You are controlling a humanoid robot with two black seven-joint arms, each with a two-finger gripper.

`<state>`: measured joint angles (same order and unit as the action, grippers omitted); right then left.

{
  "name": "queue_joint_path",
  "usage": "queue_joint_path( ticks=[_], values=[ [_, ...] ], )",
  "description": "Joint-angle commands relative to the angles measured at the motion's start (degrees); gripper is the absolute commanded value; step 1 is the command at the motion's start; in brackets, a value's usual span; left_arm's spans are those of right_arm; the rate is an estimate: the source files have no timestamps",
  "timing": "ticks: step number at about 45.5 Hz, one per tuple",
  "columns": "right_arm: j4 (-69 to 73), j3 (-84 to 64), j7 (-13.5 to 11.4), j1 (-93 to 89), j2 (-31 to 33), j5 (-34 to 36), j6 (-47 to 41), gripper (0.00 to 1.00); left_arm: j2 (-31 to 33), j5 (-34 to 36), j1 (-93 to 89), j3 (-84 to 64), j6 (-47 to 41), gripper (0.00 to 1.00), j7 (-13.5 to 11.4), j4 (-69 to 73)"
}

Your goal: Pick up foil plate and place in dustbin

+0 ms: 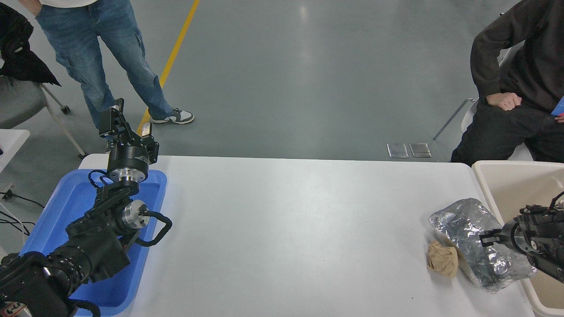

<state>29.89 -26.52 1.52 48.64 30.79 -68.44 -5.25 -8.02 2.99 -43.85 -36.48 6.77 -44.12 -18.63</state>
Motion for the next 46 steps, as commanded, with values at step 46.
queue_joint_path(
  ticks=[46],
  values=[
    [34.4, -39.5, 8.2, 66.5, 11.8, 4.5, -20.1, 0.0, 0.1, 0.0, -0.1, 0.0, 0.0, 1.0, 0.1, 0.0]
  ],
)
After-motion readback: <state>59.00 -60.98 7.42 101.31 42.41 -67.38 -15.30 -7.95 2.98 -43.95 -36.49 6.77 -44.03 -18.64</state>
